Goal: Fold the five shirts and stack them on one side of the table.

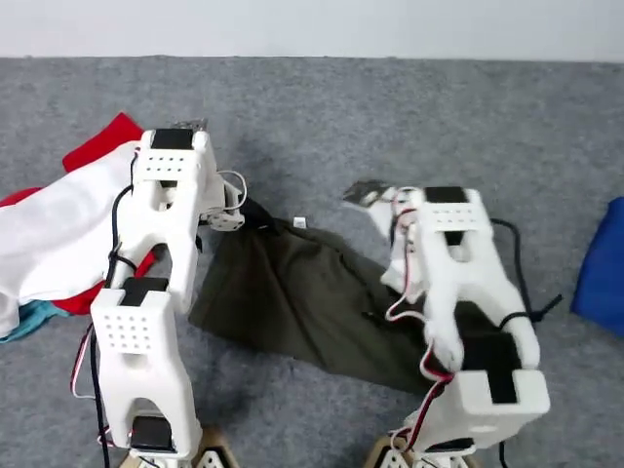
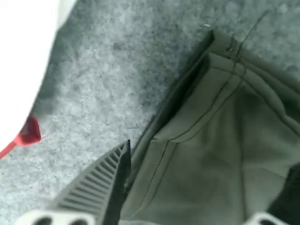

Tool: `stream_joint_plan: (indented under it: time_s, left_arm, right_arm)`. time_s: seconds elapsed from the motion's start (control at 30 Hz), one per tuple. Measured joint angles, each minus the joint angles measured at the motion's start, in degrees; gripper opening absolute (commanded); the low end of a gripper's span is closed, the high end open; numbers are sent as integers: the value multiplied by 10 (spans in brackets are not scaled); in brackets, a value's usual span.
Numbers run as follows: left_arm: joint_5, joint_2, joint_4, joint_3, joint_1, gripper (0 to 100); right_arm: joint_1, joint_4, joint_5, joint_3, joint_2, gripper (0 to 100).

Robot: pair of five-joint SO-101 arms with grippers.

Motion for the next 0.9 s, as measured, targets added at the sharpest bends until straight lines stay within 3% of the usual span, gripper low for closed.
stream_joint_plan:
  time_s: [0.17, 0.3, 0.6, 0.8, 0.9]
  left_arm:
    - [0, 0, 0, 0, 0, 475]
    - [0, 0, 0, 0, -1, 475]
    - [0, 0, 0, 2, -1, 476]
    - [-1, 0, 0, 18, -36, 507]
    - [-59, -3, 0, 80, -51, 547]
  right_arm:
    - [-73, 52, 2, 0, -81, 9]
    - [-71, 50, 4, 11, -121, 11]
    - [25, -31, 26, 129, -127, 12]
    - [55, 11, 46, 121, -171, 12]
    - [101, 23, 48, 93, -215, 12]
